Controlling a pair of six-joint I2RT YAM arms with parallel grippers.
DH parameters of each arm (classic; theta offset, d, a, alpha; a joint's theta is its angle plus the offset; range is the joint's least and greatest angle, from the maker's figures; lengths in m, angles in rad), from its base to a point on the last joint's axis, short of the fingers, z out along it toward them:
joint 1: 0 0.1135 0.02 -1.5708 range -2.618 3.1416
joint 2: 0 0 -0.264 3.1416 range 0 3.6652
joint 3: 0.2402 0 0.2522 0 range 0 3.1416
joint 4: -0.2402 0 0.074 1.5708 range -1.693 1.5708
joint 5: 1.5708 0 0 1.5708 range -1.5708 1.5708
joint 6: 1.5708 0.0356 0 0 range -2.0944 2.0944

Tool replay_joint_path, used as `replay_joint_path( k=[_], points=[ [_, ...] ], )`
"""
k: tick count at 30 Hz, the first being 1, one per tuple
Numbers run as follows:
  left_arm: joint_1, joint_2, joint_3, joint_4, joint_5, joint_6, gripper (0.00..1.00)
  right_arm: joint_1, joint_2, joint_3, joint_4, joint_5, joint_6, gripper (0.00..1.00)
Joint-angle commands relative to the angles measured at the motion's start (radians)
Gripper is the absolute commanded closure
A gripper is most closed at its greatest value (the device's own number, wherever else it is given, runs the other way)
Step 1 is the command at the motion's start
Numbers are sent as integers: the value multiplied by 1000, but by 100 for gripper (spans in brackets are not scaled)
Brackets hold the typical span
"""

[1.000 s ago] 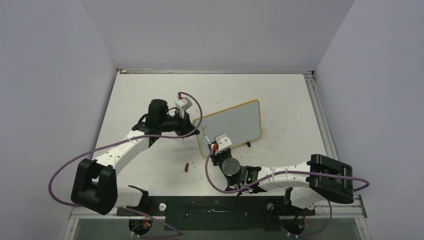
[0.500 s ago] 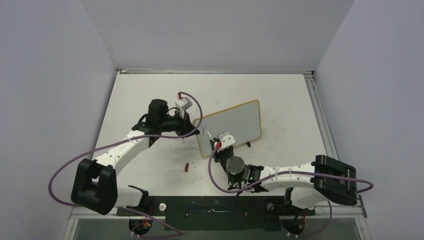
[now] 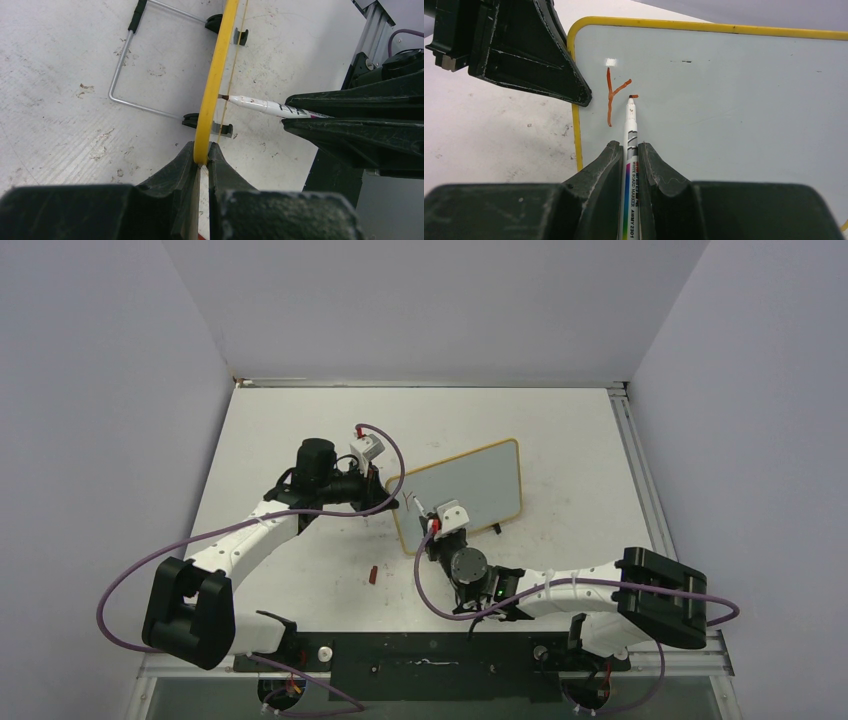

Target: Write a sentence on the whiteboard

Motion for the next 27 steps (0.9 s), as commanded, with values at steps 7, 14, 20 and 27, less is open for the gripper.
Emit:
replay_joint_path(
  k=[7,14,20,27],
  points=[
    [-1,30,-14,-136,-77,28,100,8,19,-3,-2,-36,38,95],
    [-1,25,-15,-138,-77,28,100,21,12,-22,-34,-12,67,95],
    [-1,23,-15,-138,-77,28,100,21,-3,-31,-47,31,74,95],
    [-1,23,-16,-138,-75,27,100,7,-20,-24,-17,61,35,95]
  ],
)
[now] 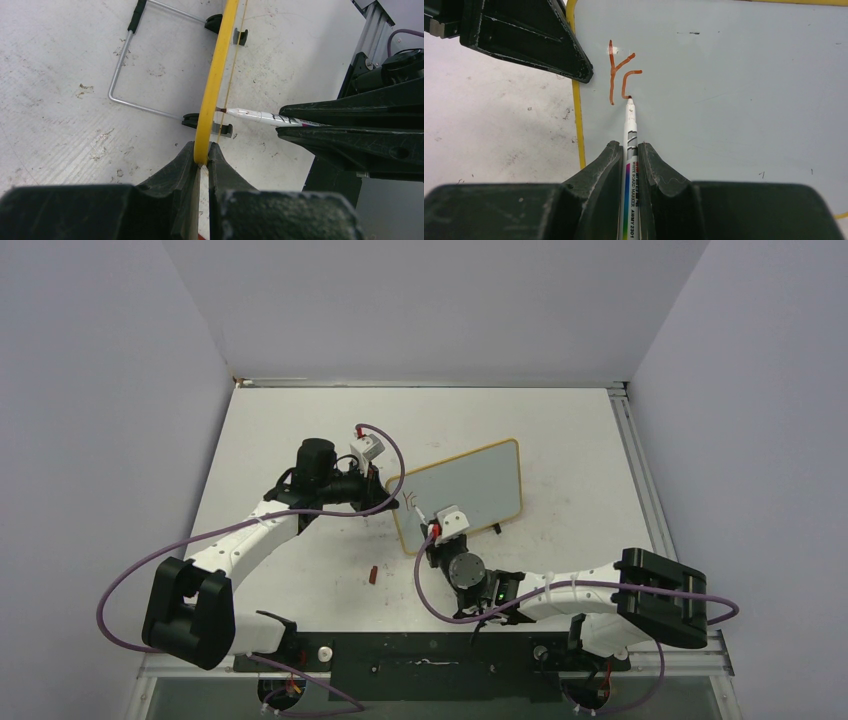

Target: Write a sentence on the whiteboard

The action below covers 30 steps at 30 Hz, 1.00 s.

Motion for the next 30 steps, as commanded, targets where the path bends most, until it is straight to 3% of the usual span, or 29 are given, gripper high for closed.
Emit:
replay_joint_path(
  k=[1,30],
  points=[
    [-1,24,-15,-137,-76,28,100,-18,-27,-2,29,53,-23,95],
    [-1,28,-15,-136,-75,28,100,-15,21,55,107,2,-105,95]
  ],
)
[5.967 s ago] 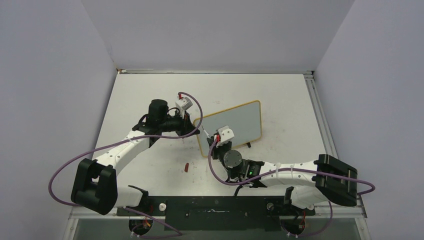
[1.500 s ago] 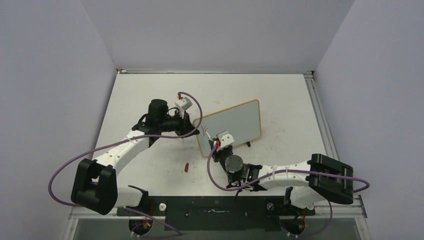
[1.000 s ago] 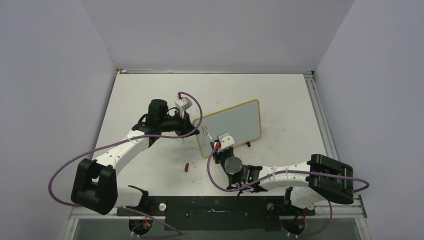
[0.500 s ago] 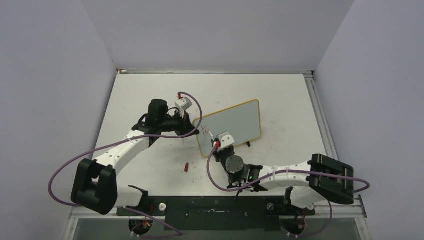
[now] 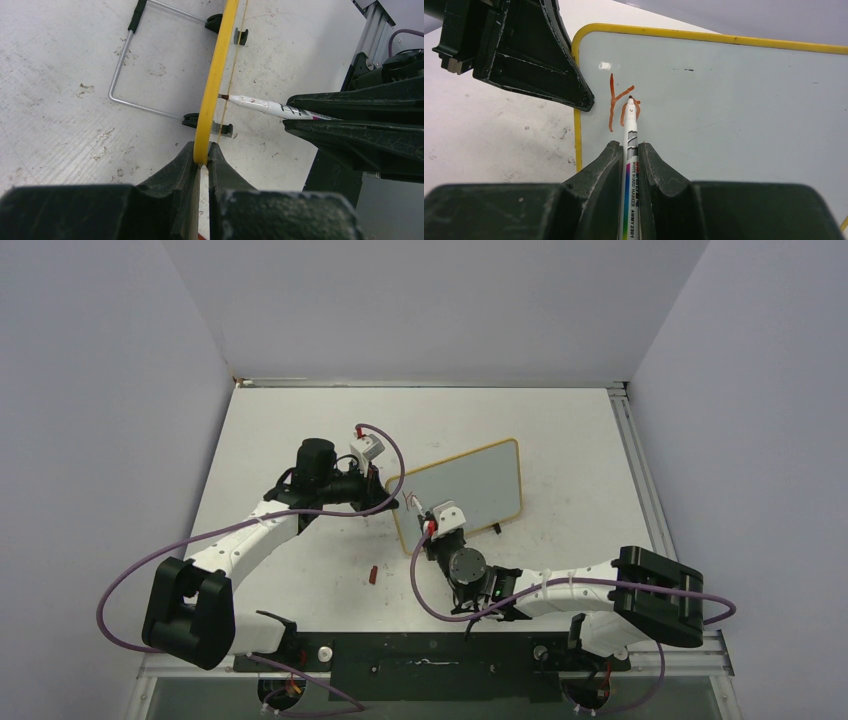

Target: Write a sentence on the whiteboard

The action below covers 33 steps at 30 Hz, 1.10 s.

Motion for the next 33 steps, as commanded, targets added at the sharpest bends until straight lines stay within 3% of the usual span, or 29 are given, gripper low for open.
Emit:
replay_joint_path(
  k=[1,8,33],
  points=[
    [-1,27,-14,-138,-73,28,100,6,-8,16,31,10,-3,95],
    [-1,27,-13,-138,-78,27,100,24,-105,-28,11,49,12,95],
    [1,27,-12,-140,-80,28,100,-40,-11,-35,4,-20,55,95]
  ],
)
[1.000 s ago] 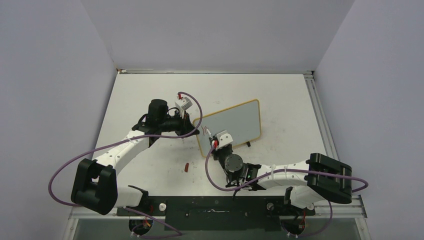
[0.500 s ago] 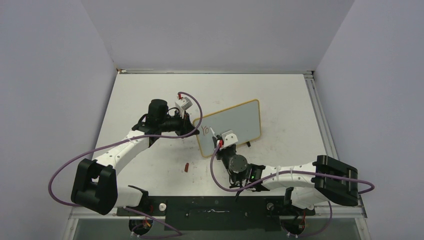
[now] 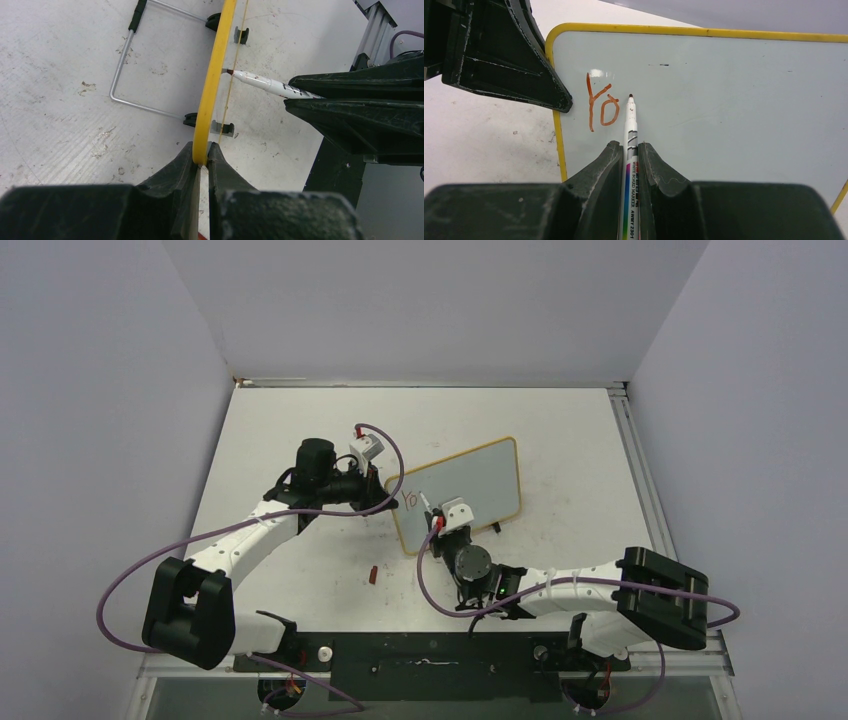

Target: Write a sentence on the whiteboard

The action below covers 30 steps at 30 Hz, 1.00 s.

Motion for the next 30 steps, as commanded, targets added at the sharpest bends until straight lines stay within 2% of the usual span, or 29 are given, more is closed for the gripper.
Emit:
replay_joint_path(
  k=[1,12,20,30],
  points=[
    [-1,28,-12,-136,-75,30,100,-3,8,-11,-13,-20,48,95],
    [-1,25,-13,-135,-75,30,100,28,1,-48,-77,22,116,95],
    [-1,24,-14,-135,-76,30,100,7,-30,-29,-33,49,47,95],
    [-1,23,-14,-136,-76,30,100,-31,-32,7,6,4,-13,95]
  ],
)
